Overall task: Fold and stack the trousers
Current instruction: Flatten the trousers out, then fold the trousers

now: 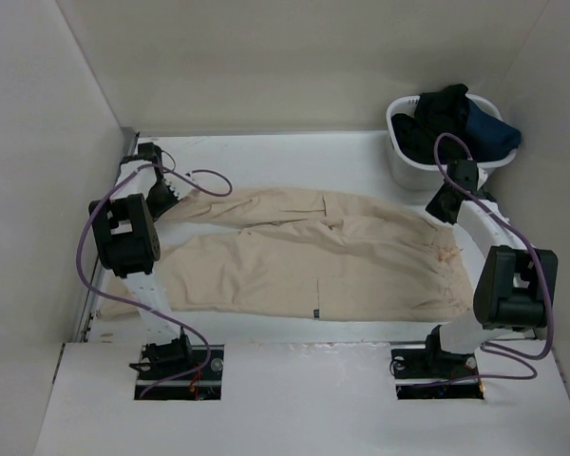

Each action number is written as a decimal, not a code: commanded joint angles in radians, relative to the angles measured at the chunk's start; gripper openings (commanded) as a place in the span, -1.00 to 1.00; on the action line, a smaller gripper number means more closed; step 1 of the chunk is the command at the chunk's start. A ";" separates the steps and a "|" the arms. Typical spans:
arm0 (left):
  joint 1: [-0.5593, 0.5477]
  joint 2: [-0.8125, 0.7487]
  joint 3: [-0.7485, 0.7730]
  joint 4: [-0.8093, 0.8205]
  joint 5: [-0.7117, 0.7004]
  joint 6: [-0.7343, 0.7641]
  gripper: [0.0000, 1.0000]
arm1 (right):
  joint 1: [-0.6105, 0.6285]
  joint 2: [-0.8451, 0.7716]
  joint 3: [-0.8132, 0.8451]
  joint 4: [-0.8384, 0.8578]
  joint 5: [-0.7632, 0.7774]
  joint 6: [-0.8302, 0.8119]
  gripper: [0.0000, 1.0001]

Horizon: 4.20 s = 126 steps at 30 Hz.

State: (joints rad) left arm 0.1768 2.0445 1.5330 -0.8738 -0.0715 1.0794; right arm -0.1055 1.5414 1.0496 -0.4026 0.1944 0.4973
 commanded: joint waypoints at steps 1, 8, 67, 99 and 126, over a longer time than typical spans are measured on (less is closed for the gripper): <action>-0.027 -0.197 0.175 -0.131 0.045 0.046 -1.00 | -0.021 -0.049 -0.005 0.045 0.005 0.000 -0.99; -0.119 -0.121 0.542 -0.386 0.059 0.099 -0.91 | -0.021 -0.079 -0.025 0.050 0.002 0.006 -0.99; 0.050 0.466 0.932 0.053 0.552 -0.200 0.47 | 0.108 0.070 0.098 0.011 0.292 -0.312 -1.00; 0.069 0.179 0.690 0.265 0.211 -0.096 -1.00 | 0.005 -0.228 0.066 0.358 0.077 -0.137 -1.00; 0.180 -1.217 -0.583 0.059 0.114 0.019 -0.99 | -0.184 -0.477 -0.330 0.430 -0.115 0.170 -1.00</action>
State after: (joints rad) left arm 0.3321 0.9234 0.9882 -0.7872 0.0605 1.0718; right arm -0.2741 1.0763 0.7334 -0.0185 0.0731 0.6250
